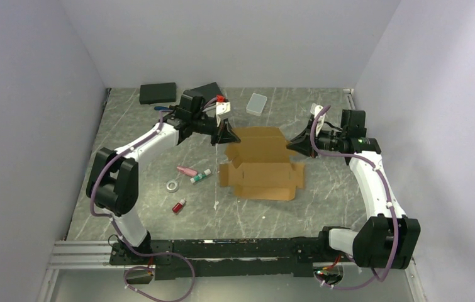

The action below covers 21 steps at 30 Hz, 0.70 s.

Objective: Fold the paper box

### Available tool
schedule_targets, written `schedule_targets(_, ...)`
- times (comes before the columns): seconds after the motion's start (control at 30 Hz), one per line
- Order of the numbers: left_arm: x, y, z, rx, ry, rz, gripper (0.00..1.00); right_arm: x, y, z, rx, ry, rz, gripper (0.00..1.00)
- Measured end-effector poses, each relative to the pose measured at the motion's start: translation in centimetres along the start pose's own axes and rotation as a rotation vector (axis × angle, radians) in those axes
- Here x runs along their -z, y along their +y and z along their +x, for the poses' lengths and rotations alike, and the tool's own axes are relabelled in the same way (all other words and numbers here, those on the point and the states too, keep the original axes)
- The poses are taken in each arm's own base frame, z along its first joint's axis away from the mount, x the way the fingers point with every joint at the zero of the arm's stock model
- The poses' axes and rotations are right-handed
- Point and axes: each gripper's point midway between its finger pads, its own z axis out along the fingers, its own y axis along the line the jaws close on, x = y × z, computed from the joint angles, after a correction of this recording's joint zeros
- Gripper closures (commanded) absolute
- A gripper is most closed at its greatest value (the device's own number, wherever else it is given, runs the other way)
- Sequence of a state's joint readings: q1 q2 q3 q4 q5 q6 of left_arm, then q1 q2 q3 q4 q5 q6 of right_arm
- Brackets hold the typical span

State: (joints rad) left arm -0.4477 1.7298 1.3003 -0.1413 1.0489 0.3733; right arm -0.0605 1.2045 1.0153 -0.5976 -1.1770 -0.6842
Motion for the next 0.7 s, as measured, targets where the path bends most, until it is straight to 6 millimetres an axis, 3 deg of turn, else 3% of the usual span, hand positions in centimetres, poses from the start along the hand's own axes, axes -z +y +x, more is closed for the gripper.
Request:
schedule_targets(0.03,0.0,0.0,0.0,0.001,0.000,0.000,1.00,0.0,0.0,0.0,-0.007,0.001,0.003,0.47)
schedule_targets(0.1,0.0,0.3,0.0,0.001,0.004,-0.016,1.00,0.0,-0.1,0.0,-0.034,0.003,0.011,0.29)
schedule_targets(0.2,0.3,0.7,0.0,0.015,0.012,-0.061,1.00,0.2,-0.5,-0.2,-0.075,0.007,0.038,0.14)
schedule_targets(0.37,1.8,-0.1,-0.9,0.068,0.004,-0.159,1.00,1.8,-1.2,-0.9,-0.142,-0.003,0.134,0.01)
schedule_targets(0.5,3.4,-2.0,-1.9,0.107,-0.044,-0.219,1.00,3.0,-2.0,-1.5,-0.133,-0.011,0.229,0.00)
schedule_targets(0.7,4.5,-4.1,-2.3,0.189,-0.084,-0.267,1.00,2.9,-4.6,1.0,-0.219,0.043,0.298,0.02)
